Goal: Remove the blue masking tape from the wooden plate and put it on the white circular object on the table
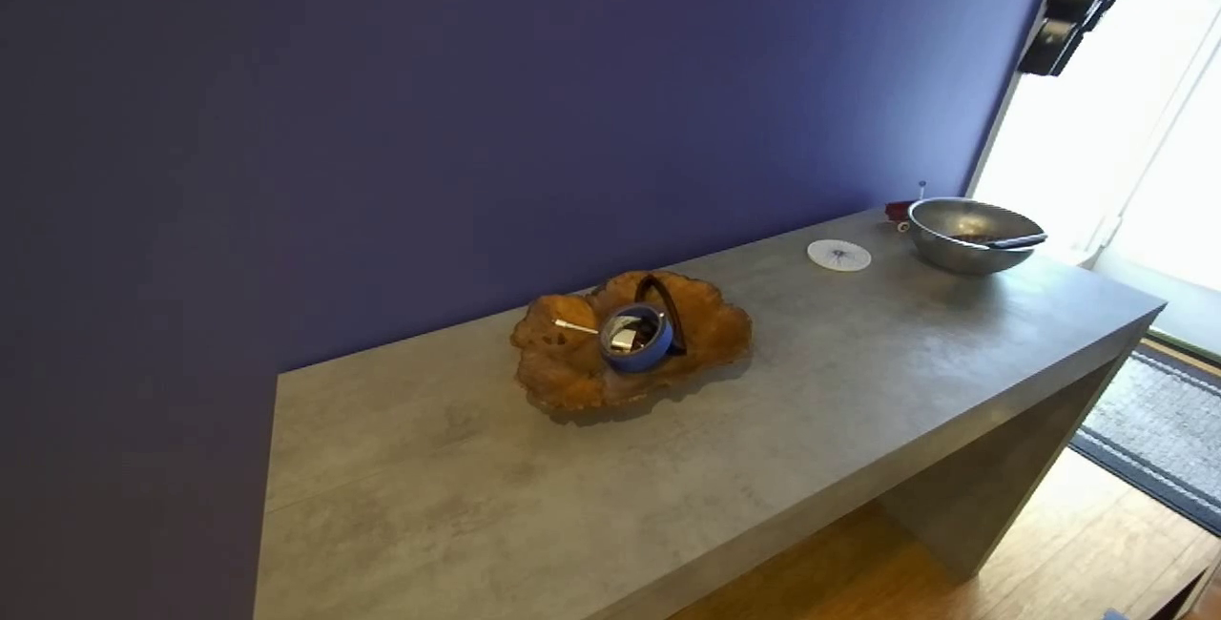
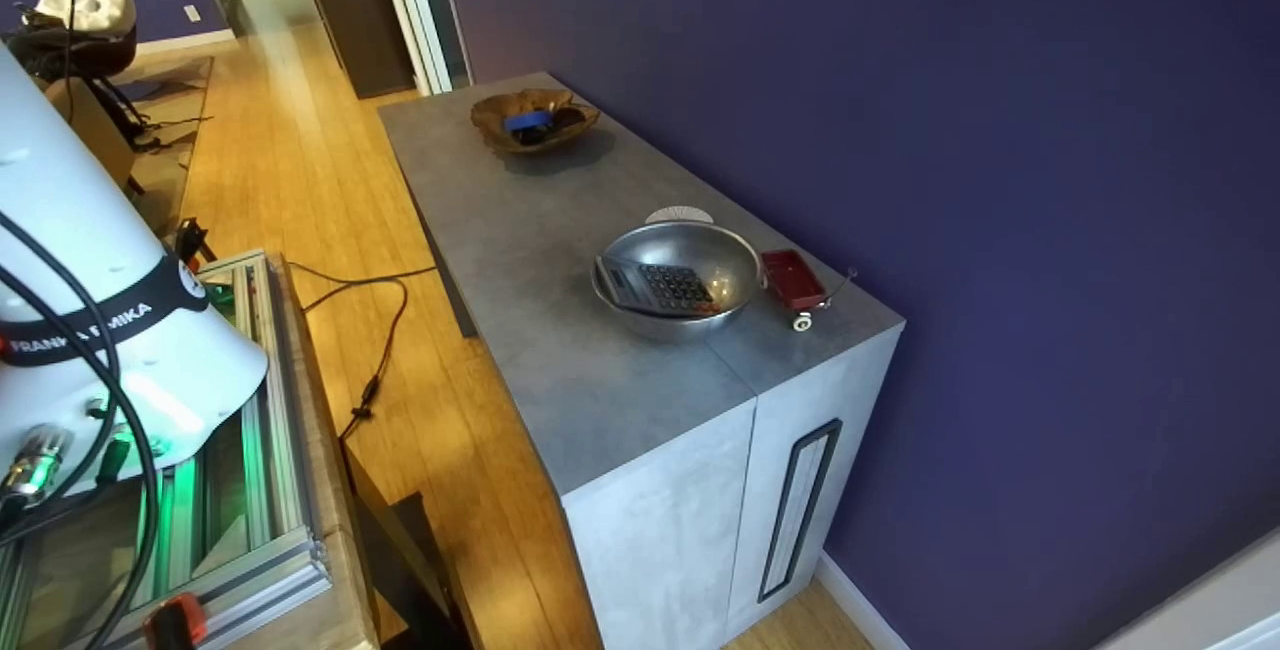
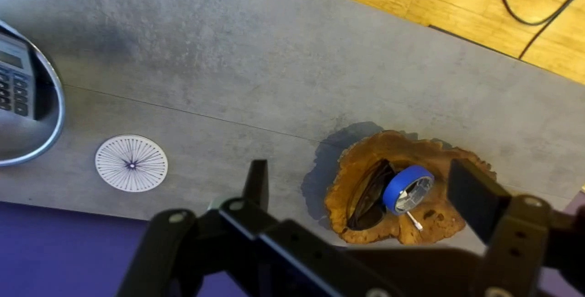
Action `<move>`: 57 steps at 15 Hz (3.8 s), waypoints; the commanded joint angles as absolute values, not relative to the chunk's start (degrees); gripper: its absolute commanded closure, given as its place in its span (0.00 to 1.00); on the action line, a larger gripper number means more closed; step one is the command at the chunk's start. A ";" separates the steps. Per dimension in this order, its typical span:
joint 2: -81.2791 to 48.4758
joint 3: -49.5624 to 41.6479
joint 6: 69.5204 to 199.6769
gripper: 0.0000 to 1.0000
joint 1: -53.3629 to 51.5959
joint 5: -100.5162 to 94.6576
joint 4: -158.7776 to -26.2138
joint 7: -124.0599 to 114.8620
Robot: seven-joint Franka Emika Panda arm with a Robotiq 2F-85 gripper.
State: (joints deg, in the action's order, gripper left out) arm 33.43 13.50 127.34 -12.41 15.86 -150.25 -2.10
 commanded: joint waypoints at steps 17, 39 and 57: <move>-0.05 34.79 142.82 0.00 3.16 -2.45 -133.50 -43.13; -31.25 10.18 143.68 0.00 -32.59 -34.89 -106.73 -83.71; -49.73 1.64 126.58 0.91 -43.33 -29.48 -80.50 -75.04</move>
State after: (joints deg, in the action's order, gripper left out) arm -50.39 0.98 129.66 -42.77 -32.68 -82.06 -78.76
